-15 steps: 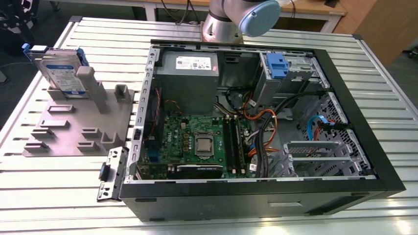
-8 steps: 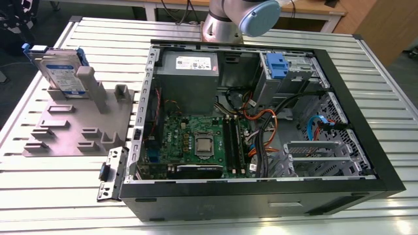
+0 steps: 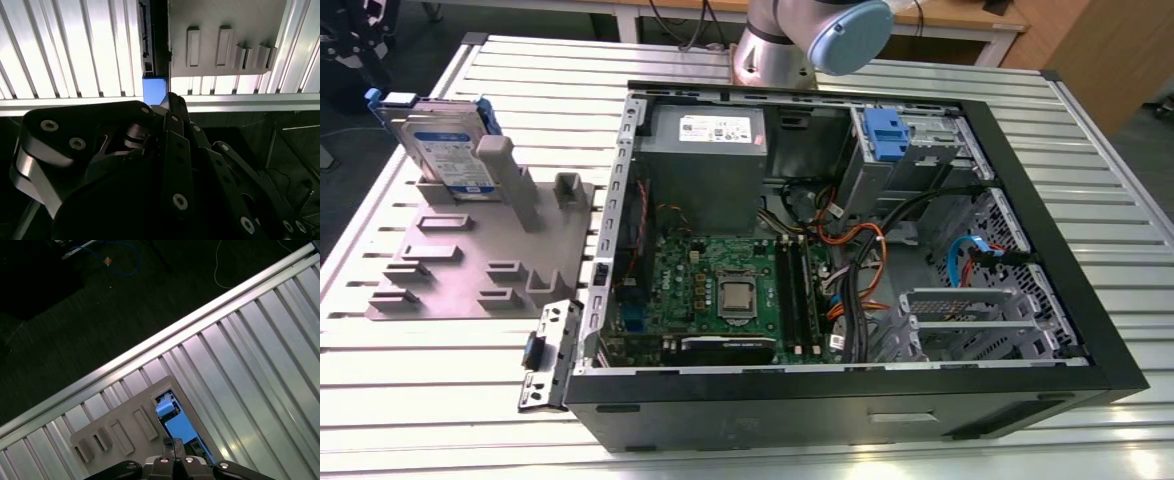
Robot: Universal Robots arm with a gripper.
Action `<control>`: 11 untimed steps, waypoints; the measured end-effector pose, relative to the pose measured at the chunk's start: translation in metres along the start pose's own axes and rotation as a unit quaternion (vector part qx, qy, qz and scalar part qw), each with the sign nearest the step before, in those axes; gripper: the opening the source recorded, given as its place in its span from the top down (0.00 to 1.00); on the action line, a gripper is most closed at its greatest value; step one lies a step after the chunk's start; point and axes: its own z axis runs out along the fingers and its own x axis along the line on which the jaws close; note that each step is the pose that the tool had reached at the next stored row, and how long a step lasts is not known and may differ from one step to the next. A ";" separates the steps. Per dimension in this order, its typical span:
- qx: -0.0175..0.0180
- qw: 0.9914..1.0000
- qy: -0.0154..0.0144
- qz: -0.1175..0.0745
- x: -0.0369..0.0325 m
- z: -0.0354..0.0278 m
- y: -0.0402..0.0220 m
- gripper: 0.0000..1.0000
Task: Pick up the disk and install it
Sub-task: 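Pick up the disk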
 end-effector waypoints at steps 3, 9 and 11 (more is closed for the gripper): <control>0.000 1.000 0.001 -0.025 0.0000 0.0000 0.0000 0.89; 0.001 0.998 0.002 -0.061 0.0000 0.0002 0.0000 0.89; 0.001 0.998 0.002 -0.066 0.0000 0.0002 0.0000 0.89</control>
